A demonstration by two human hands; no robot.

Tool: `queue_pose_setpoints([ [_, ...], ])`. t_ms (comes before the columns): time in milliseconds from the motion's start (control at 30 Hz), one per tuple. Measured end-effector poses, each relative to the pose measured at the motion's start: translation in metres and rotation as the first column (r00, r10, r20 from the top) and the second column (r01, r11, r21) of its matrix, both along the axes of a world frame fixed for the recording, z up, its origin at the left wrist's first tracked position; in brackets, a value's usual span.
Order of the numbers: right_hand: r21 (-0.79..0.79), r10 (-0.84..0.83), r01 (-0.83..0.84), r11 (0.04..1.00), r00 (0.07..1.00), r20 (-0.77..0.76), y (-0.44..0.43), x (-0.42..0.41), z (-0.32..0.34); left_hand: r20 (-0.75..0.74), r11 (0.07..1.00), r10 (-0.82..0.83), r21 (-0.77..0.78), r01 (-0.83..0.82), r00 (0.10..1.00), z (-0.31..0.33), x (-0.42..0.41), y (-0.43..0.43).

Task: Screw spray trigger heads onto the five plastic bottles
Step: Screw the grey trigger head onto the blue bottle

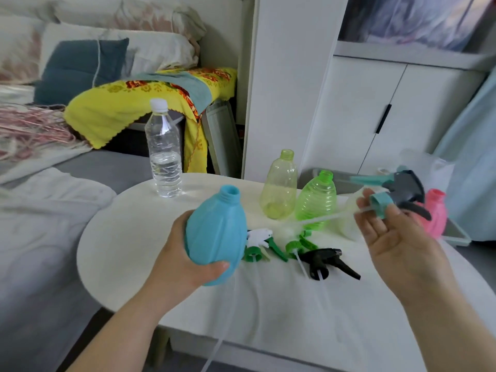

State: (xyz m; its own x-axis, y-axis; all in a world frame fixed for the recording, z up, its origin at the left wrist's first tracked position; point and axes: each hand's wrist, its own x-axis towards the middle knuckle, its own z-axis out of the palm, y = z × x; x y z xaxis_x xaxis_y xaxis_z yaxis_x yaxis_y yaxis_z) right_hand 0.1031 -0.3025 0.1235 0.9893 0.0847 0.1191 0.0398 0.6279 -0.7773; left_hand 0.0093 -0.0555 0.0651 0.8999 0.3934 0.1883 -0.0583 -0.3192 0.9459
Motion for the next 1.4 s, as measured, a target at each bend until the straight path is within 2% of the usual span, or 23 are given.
queue_pose_setpoints([
  [100, 0.018, -0.023, 0.021, 1.000, 0.994, 0.110, 0.007, -0.005, 0.019, 0.011, 0.995, 0.010, 0.094, -0.011, 1.000, -0.001, 0.001, 0.000],
  [267, -0.042, -0.025, 0.037, 0.998, 0.965, 0.260, 0.024, -0.011, 0.022, -0.002, 0.973, -0.001, 0.229, 0.002, 1.000, -0.006, 0.010, -0.008],
  [433, -0.125, -0.033, 0.064, 0.990, 0.972, 0.234, 0.026, -0.006, 0.013, -0.039, 0.958, -0.030, 0.285, 0.040, 0.999, -0.008, 0.012, -0.020],
  [600, -0.127, -0.019, 0.051, 0.991, 0.970, 0.242, 0.016, -0.001, 0.010, -0.064, 0.959, -0.075, 0.270, 0.090, 0.995, -0.005, 0.013, -0.031],
  [767, -0.409, 0.111, -0.008, 0.912, 0.967, 0.229, 0.027, -0.014, -0.011, -0.071, 0.965, -0.128, 0.223, 0.141, 0.989, -0.004, 0.011, -0.045],
  [900, -0.407, 0.222, -0.123, 0.905, 0.953, 0.207, 0.035, -0.018, -0.012, -0.063, 0.977, -0.142, 0.151, 0.150, 0.988, -0.003, 0.011, -0.050],
  [1133, -0.461, 0.280, -0.164, 0.872, 0.940, 0.196, 0.038, -0.018, -0.010, -0.078, 0.979, -0.167, 0.107, 0.175, 0.983, -0.005, 0.012, -0.052],
  [1267, -0.430, 0.251, -0.166, 0.887, 0.956, 0.150, 0.040, -0.016, -0.013, -0.081, 0.981, -0.175, 0.071, 0.181, 0.981, -0.007, 0.013, -0.056],
  [1400, -0.493, 0.191, -0.088, 0.865, 0.968, 0.162, 0.045, -0.019, -0.016, -0.068, 0.979, -0.202, 0.027, 0.204, 0.977, -0.010, 0.013, -0.064],
])
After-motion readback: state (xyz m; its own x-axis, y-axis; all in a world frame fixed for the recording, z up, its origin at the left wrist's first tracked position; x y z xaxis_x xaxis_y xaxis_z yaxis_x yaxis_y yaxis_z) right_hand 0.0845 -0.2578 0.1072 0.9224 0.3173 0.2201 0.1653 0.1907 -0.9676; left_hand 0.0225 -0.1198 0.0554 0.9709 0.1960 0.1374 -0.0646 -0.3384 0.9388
